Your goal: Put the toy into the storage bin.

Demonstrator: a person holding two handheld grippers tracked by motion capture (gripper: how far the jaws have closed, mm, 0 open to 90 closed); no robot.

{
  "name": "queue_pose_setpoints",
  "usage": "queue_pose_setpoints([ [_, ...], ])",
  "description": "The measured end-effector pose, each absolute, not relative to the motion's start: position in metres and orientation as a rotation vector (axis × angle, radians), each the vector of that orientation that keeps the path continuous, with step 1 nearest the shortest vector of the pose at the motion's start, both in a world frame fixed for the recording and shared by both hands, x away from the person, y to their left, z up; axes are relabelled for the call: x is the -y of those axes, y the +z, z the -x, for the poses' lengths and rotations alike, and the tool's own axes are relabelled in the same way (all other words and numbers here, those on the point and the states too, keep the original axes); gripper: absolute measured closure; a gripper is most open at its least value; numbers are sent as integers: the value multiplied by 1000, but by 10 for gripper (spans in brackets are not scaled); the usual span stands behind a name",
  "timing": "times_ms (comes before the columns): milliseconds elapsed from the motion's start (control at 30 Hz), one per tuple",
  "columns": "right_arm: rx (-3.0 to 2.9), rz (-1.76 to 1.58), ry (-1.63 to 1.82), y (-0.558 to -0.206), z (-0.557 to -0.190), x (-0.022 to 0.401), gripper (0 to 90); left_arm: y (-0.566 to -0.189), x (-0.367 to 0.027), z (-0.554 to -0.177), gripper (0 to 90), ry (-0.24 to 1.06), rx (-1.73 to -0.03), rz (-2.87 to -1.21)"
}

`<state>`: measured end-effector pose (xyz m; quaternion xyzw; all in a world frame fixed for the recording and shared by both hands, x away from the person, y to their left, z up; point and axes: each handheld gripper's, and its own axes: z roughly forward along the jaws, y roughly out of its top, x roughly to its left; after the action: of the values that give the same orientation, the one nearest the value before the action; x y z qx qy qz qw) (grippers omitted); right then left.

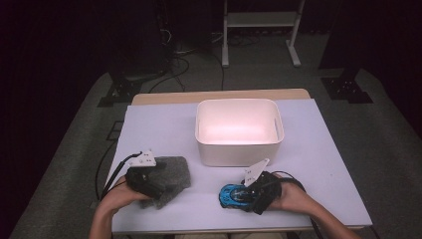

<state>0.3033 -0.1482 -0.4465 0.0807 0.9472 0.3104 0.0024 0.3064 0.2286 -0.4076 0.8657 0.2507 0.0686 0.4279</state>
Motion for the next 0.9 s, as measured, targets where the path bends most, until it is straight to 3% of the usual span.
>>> queue_pose_setpoints([
  [433, -2946, -218, 928, -449, -300, 146, 153, -408, -229, -306, 77, 168, -625, -2166],
  [633, -2950, -218, 926, -447, -299, 147, 238, -408, -229, -306, 77, 168, -626, -2164],
  [900, -2951, -207, 920, -446, -298, 146, 246, -408, -229, -306, 77, 164, -625, -2163],
])
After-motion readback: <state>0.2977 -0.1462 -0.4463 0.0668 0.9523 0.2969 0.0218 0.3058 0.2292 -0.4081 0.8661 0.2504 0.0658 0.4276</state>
